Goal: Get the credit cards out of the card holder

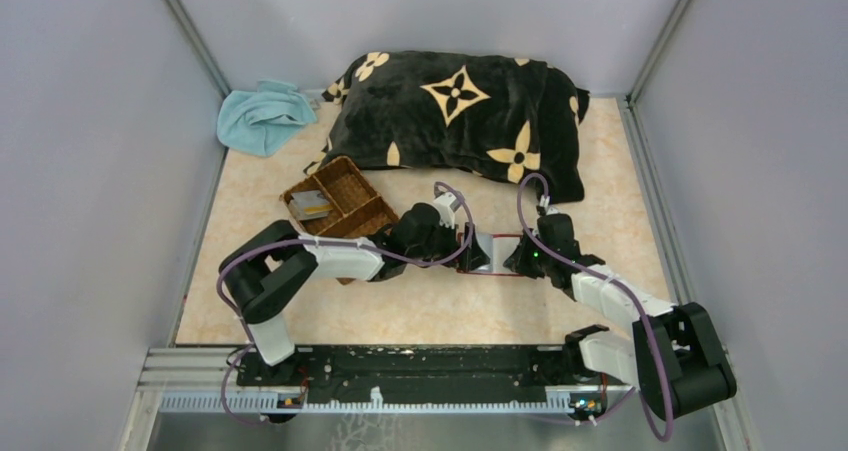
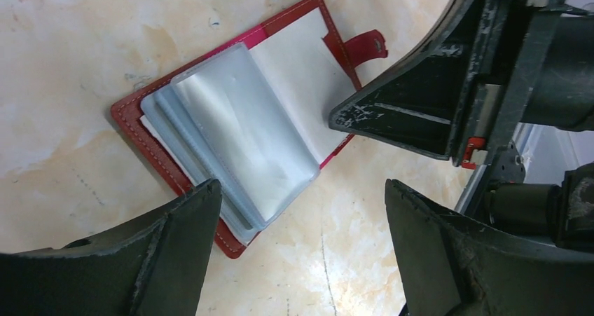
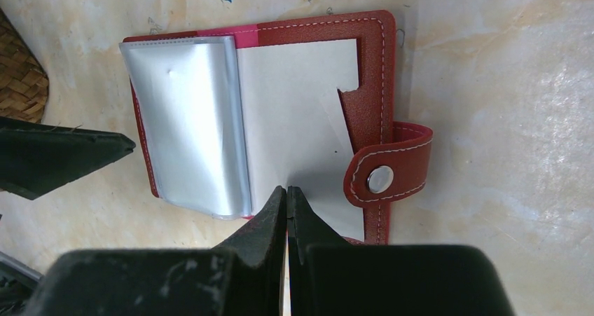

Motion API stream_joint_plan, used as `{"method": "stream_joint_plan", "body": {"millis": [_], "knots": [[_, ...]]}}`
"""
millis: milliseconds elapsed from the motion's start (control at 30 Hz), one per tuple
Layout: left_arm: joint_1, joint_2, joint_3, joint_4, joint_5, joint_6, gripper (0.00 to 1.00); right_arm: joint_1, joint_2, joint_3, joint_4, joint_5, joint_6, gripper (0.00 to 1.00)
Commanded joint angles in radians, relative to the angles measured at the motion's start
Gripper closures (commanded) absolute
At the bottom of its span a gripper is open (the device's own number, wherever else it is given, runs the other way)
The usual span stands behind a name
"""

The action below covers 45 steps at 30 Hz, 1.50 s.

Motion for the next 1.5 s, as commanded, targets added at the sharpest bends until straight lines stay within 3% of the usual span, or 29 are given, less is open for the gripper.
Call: {"method": "stream_joint_plan", "body": {"millis": [0,667,1467], "knots": [[0.004,0.030,0.017,-0.038,-0.023,0.005,0.08,0.000,-0.003,0.013,0.040,-0.008,-0.015,1.00],[-0.023,0.055,0.090,0.020,0.103,-0.060,0.08,0.001,0.013,-0.017,0.064,-0.021,-0.018,1.00],[-0.021,0.070,0.072,-0.025,0.029,-0.047,0.08,0.000,-0.016,-0.002,0.033,-0.007,-0.027,1.00]]}}
